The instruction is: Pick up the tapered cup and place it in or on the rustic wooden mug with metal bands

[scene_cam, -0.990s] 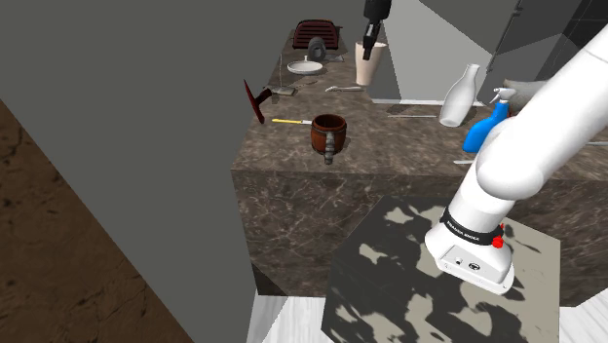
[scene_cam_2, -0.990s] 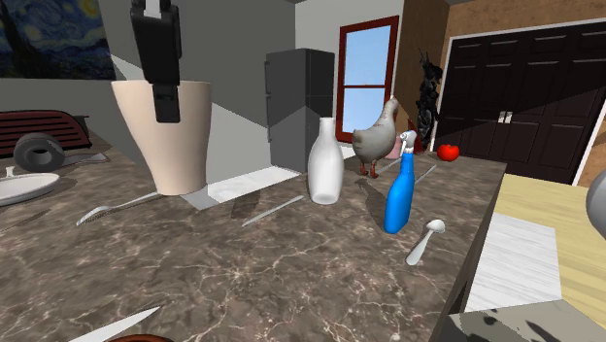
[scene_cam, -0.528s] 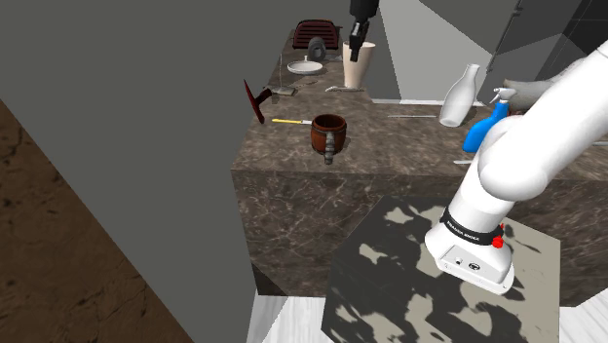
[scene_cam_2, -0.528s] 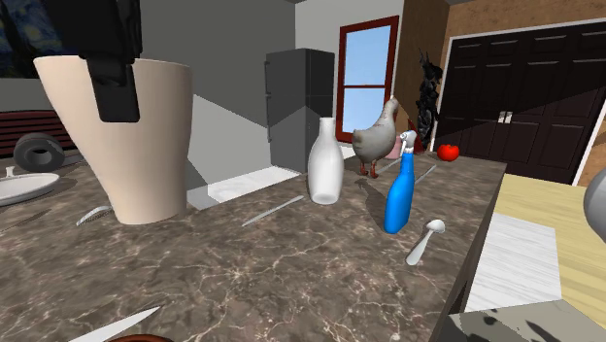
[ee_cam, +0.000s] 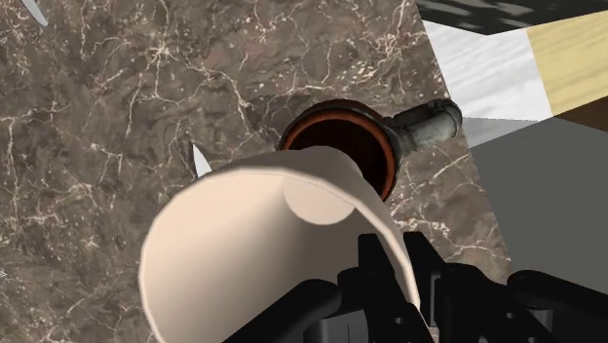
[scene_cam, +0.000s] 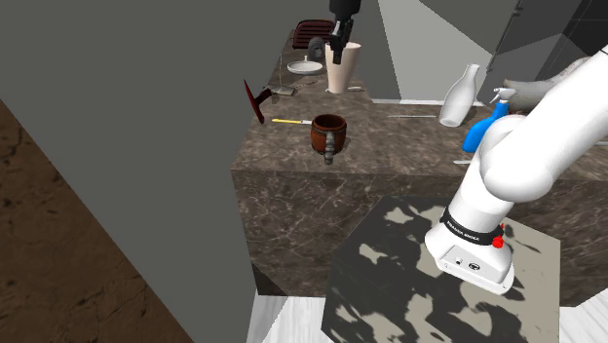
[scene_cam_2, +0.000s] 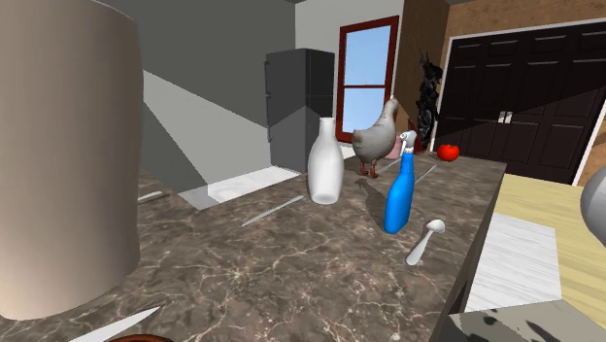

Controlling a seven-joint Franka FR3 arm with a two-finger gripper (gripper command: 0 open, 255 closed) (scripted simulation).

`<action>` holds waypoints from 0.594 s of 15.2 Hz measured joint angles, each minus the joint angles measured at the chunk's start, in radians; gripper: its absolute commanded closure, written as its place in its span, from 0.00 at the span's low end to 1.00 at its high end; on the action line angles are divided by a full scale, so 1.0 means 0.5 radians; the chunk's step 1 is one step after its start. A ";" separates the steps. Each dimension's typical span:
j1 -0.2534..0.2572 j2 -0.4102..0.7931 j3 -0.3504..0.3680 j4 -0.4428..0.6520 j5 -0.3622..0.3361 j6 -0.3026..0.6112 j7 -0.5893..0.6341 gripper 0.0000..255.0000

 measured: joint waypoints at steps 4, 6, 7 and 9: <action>0.044 -0.004 0.093 -0.010 0.021 -0.013 0.129 1.00; 0.045 -0.003 0.096 -0.055 0.020 0.031 0.141 1.00; 0.044 -0.005 0.094 -0.078 0.019 0.052 0.143 1.00; 0.044 -0.003 0.093 -0.130 0.017 0.105 0.150 1.00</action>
